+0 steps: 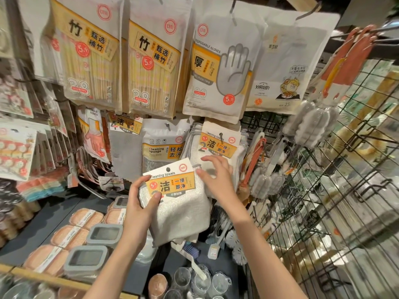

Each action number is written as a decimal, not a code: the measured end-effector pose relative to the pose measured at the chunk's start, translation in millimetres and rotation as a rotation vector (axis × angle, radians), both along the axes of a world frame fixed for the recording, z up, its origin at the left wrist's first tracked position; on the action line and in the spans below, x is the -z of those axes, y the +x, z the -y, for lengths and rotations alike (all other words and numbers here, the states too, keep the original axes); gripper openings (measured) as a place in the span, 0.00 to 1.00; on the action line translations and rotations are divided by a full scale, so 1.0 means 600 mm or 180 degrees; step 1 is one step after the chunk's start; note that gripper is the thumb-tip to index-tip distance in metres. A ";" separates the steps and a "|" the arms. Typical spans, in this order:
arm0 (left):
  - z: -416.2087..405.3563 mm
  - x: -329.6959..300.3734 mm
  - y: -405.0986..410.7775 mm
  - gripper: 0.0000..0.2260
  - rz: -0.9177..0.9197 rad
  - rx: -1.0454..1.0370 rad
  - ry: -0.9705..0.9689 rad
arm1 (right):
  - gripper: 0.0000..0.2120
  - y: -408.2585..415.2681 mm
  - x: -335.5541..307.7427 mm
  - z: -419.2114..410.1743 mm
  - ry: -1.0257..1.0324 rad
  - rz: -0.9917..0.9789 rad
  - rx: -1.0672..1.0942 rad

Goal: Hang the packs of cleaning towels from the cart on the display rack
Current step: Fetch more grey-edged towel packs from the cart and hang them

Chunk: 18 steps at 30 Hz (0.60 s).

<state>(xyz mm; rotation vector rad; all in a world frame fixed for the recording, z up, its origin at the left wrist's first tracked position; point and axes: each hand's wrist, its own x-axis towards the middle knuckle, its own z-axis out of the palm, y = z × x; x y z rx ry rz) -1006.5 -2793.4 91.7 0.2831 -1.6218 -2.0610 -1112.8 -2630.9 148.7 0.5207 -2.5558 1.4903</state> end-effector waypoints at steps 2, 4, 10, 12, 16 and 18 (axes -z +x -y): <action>-0.001 0.002 0.000 0.19 0.0037 0.0000 -0.0044 | 0.19 0.008 0.009 0.008 -0.0181 0.0217 -0.0262; -0.001 0.003 0.001 0.19 0.0058 0.0006 -0.0111 | 0.22 0.015 0.013 0.011 -0.0459 0.0435 -0.0520; -0.002 0.009 0.003 0.18 0.0103 -0.0039 -0.0230 | 0.27 0.026 0.019 0.003 -0.0588 0.0565 -0.0952; -0.003 0.012 0.004 0.18 0.0094 -0.0039 -0.0168 | 0.22 0.027 0.016 -0.001 -0.0476 0.0448 -0.1052; -0.005 0.016 0.002 0.17 0.0070 -0.0003 -0.0181 | 0.10 0.027 0.009 -0.009 -0.0239 0.0469 -0.1016; -0.006 0.015 0.000 0.16 0.0002 0.0045 -0.0178 | 0.09 0.025 0.008 -0.014 -0.0322 0.0545 -0.0911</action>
